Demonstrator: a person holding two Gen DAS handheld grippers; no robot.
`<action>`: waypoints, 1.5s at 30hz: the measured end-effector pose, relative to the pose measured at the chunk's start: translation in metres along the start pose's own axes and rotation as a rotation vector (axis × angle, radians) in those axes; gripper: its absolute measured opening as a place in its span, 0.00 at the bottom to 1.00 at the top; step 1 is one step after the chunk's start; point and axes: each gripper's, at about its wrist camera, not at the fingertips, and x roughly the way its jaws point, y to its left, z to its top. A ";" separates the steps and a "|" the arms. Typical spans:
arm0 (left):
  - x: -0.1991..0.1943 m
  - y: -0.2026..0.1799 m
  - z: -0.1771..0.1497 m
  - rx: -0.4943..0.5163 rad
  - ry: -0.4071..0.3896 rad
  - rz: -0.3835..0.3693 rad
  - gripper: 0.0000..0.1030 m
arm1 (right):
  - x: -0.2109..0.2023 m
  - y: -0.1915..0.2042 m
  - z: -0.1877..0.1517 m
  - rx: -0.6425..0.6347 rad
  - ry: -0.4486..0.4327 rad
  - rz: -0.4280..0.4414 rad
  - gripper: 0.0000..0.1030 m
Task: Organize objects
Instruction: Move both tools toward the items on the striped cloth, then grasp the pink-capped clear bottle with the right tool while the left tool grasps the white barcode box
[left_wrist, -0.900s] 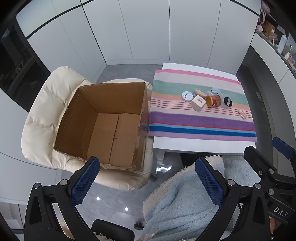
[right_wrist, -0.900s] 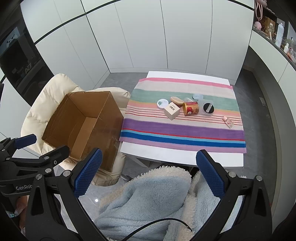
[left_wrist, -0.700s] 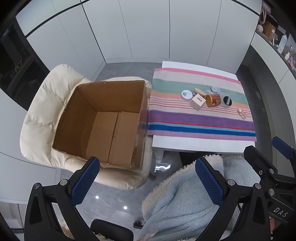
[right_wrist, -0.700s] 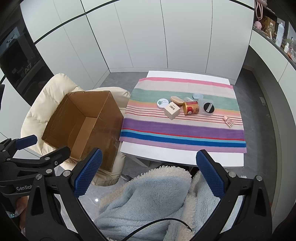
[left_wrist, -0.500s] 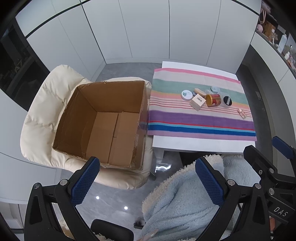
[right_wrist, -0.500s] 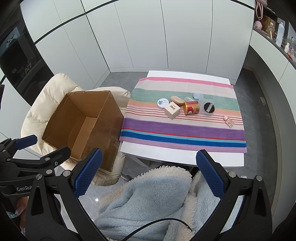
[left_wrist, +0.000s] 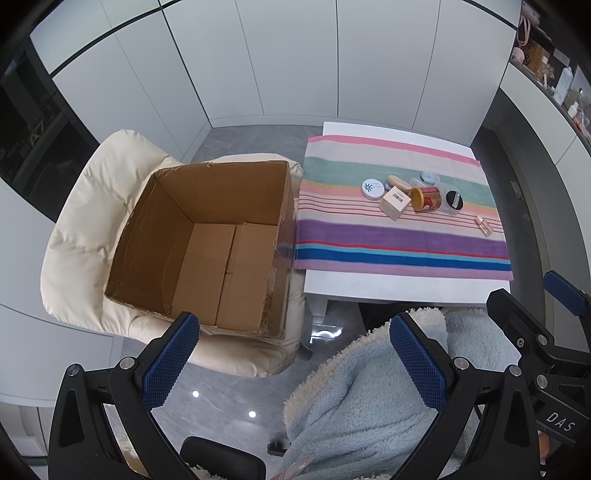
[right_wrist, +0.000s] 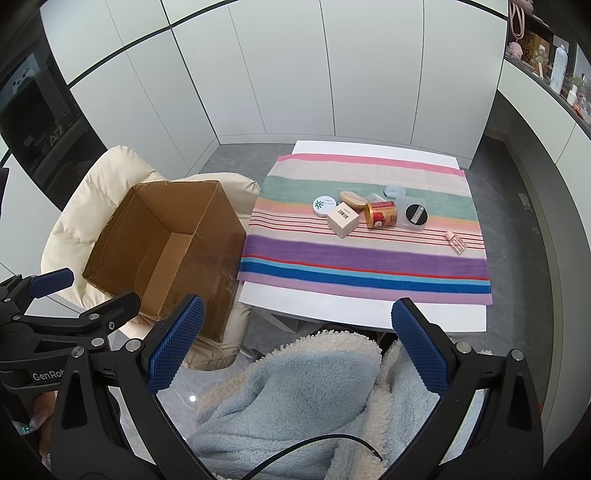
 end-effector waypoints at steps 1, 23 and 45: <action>0.000 -0.001 0.000 0.000 -0.001 -0.001 1.00 | 0.000 -0.001 0.000 0.001 -0.001 0.000 1.00; 0.022 -0.062 0.016 0.019 -0.001 -0.070 1.00 | -0.007 -0.089 -0.006 0.099 -0.030 -0.074 1.00; 0.122 -0.189 0.062 0.180 -0.034 -0.125 1.00 | 0.046 -0.255 -0.007 0.360 -0.034 -0.181 1.00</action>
